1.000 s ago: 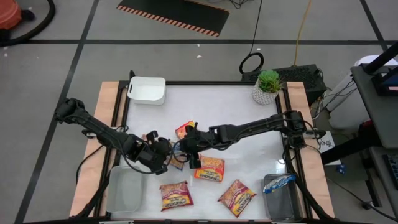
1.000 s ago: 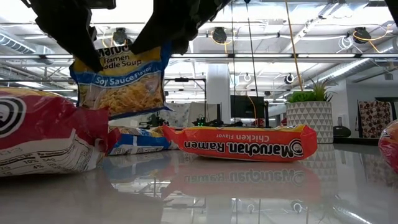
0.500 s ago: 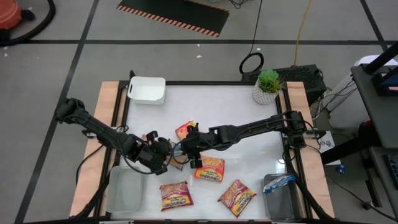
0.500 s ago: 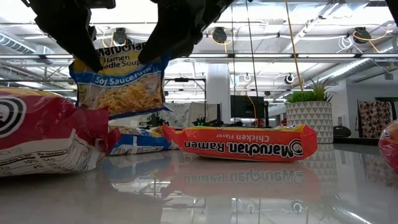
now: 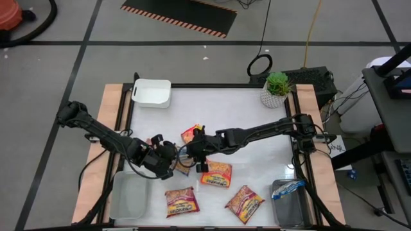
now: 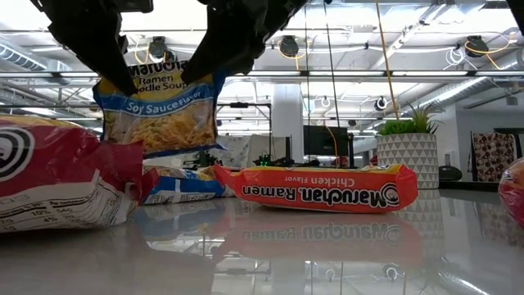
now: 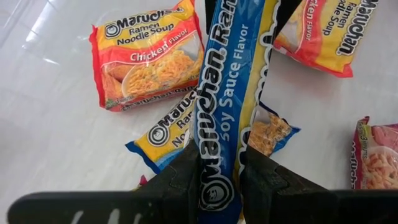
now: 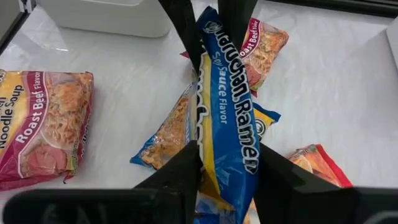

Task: Sort Maruchan noodles
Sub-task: Put the top blue noodle pack into the black bin

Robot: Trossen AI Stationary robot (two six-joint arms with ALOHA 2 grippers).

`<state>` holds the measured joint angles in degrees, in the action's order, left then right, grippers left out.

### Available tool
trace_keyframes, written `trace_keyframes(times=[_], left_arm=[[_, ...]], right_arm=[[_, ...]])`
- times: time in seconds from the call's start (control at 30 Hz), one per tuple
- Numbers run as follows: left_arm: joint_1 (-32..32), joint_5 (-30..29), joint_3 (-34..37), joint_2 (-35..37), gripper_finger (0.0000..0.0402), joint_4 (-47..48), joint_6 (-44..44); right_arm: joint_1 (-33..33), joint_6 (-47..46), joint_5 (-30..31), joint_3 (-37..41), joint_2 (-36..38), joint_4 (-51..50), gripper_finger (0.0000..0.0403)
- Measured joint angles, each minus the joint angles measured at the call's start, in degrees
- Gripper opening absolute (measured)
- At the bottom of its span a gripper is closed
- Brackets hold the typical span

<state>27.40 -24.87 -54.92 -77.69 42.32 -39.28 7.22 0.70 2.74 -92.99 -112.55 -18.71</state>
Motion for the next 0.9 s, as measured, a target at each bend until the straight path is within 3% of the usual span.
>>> trace_keyframes(times=[0.3,0.67,0.77,0.9], left_arm=[[0.1,-0.8,0.1,0.0,0.0100,-1.7,2.1],[0.2,-1.4,0.1,0.0,0.0282,-10.1,7.2],[0.2,-1.4,0.1,0.1,0.0313,-12.6,7.3],[0.6,-2.6,0.0,0.5,0.0325,-18.1,7.3]], right_arm=[[0.0,0.0,0.1,0.0,0.0,-1.6,0.0108],[1.4,0.1,0.5,0.0,2.8,-5.3,0.0099],[2.3,-1.3,0.6,0.0,3.9,-6.9,0.0098],[4.4,-4.6,0.5,0.0,4.7,-10.6,0.0098]])
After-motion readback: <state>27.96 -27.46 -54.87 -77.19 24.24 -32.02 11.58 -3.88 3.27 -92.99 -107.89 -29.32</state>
